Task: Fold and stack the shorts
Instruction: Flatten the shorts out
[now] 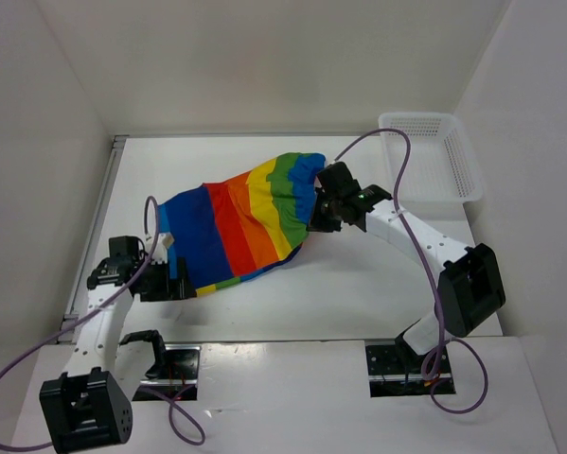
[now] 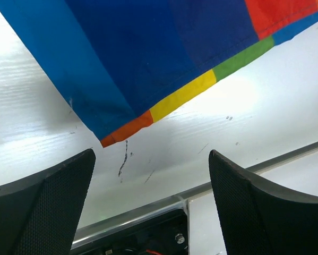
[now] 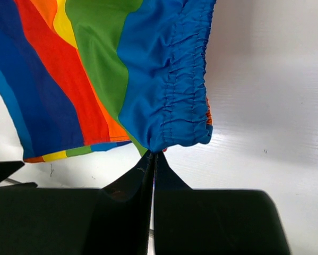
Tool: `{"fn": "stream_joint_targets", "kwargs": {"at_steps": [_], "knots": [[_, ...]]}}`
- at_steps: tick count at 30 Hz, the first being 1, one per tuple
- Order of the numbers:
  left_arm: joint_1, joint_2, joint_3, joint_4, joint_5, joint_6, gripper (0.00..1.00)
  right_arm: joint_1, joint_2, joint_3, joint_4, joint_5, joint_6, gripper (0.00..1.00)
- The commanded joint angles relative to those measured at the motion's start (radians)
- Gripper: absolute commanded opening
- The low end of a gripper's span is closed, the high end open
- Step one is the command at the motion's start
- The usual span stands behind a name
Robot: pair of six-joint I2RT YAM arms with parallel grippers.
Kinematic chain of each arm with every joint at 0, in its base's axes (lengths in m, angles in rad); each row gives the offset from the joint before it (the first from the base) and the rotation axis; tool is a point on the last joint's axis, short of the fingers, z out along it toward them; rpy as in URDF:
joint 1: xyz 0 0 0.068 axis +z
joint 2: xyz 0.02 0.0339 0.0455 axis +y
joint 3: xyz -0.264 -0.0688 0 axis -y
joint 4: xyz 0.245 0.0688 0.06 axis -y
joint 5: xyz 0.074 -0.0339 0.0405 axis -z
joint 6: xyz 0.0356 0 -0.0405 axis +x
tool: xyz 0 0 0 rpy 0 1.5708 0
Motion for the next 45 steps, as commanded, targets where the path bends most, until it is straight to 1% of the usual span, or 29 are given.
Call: {"fn": "stream_joint_targets", "kwargs": {"at_steps": [1, 3, 6, 8, 9, 11, 14, 15, 16, 17, 19, 22, 24, 25, 27, 31, 32, 34, 35, 36, 38, 39, 41, 43, 44, 45], "knots": [[-0.003, -0.051, -0.063, 0.053, 0.012, 0.004, 0.94, -0.004, -0.024, -0.014, 0.050, -0.027, -0.030, 0.00], [-0.003, -0.075, -0.110, 0.096, 0.044, 0.004, 0.94, -0.014, -0.024, -0.023, 0.050, -0.037, -0.030, 0.00], [-0.003, -0.144, -0.167, 0.150, 0.077, 0.004, 0.94, -0.023, -0.035, -0.041, 0.050, -0.059, -0.041, 0.00], [-0.003, -0.210, -0.231, 0.179, 0.086, 0.004, 0.93, -0.034, -0.035, -0.050, 0.050, -0.059, -0.050, 0.00], [-0.003, -0.266, -0.245, 0.189, 0.086, 0.004, 0.93, -0.034, -0.035, -0.051, 0.050, -0.070, -0.062, 0.00], [-0.003, -0.331, -0.291, 0.221, 0.062, 0.004, 0.93, -0.043, -0.044, -0.051, 0.050, -0.079, -0.071, 0.00], [-0.003, -0.492, -0.380, 0.302, 0.071, 0.004, 0.90, -0.043, -0.044, -0.060, 0.050, -0.090, -0.080, 0.00], [-0.003, -0.527, -0.400, 0.302, 0.080, 0.004, 0.90, -0.043, -0.044, -0.060, 0.050, -0.099, -0.090, 0.00], [-0.003, -0.602, -0.415, 0.275, 0.080, 0.004, 0.88, -0.043, -0.044, -0.070, 0.050, -0.099, -0.090, 0.00], [-0.003, -0.638, -0.425, 0.275, 0.051, 0.004, 0.86, -0.043, -0.044, -0.070, 0.050, -0.099, -0.090, 0.00], [-0.003, -0.713, -0.425, 0.253, 0.028, 0.004, 0.86, -0.043, -0.035, -0.083, 0.050, -0.109, -0.090, 0.00], [-0.003, -0.736, -0.425, 0.262, 0.006, 0.004, 0.84, -0.052, -0.035, -0.092, 0.059, -0.119, -0.090, 0.00], [-0.003, -0.717, -0.425, 0.262, -0.009, 0.004, 0.84, -0.052, -0.035, -0.101, 0.059, -0.119, -0.090, 0.00], [-0.003, -0.706, -0.425, 0.262, -0.009, 0.004, 0.88, -0.052, -0.035, -0.101, 0.059, -0.119, -0.090, 0.00], [-0.003, -0.706, -0.425, 0.262, -0.020, 0.004, 0.92, -0.052, -0.035, -0.101, 0.059, -0.119, -0.090, 0.00], [-0.003, -0.743, -0.405, 0.203, -0.055, 0.004, 0.92, -0.052, -0.035, -0.101, 0.059, -0.119, -0.090, 0.00], [-0.003, -0.724, -0.376, 0.158, -0.084, 0.004, 0.90, -0.052, -0.044, -0.101, 0.050, -0.119, -0.090, 0.00], [-0.003, -0.651, -0.357, 0.158, -0.093, 0.004, 0.90, -0.052, -0.044, -0.101, 0.050, -0.110, -0.090, 0.00], [-0.003, -0.587, -0.339, 0.182, -0.093, 0.004, 0.92, -0.052, -0.044, -0.101, 0.050, -0.110, -0.090, 0.00], [-0.003, -0.402, -0.269, 0.198, -0.109, 0.004, 0.93, -0.052, -0.044, -0.101, 0.050, -0.110, -0.090, 0.00], [-0.003, -0.169, -0.128, 0.175, -0.156, 0.004, 0.95, -0.052, -0.044, -0.092, 0.050, -0.110, -0.090, 0.00], [-0.015, 0.071, 0.064, 0.137, -0.228, 0.004, 0.96, -0.052, -0.044, -0.092, 0.050, -0.110, -0.090, 0.00], [-0.028, 0.293, 0.210, 0.092, -0.280, 0.004, 0.96, -0.052, -0.044, -0.092, 0.050, -0.119, -0.090, 0.00], [-0.038, 0.334, 0.282, 0.144, -0.281, 0.004, 0.96, -0.052, -0.035, -0.092, 0.059, -0.119, -0.090, 0.00], [-0.038, 0.334, 0.319, 0.194, -0.281, 0.004, 0.96, -0.052, -0.035, -0.092, 0.059, -0.119, -0.090, 0.00], [-0.038, 0.334, 0.334, 0.208, -0.281, 0.004, 0.96, -0.052, -0.035, -0.092, 0.059, -0.119, -0.090, 0.00]]}}
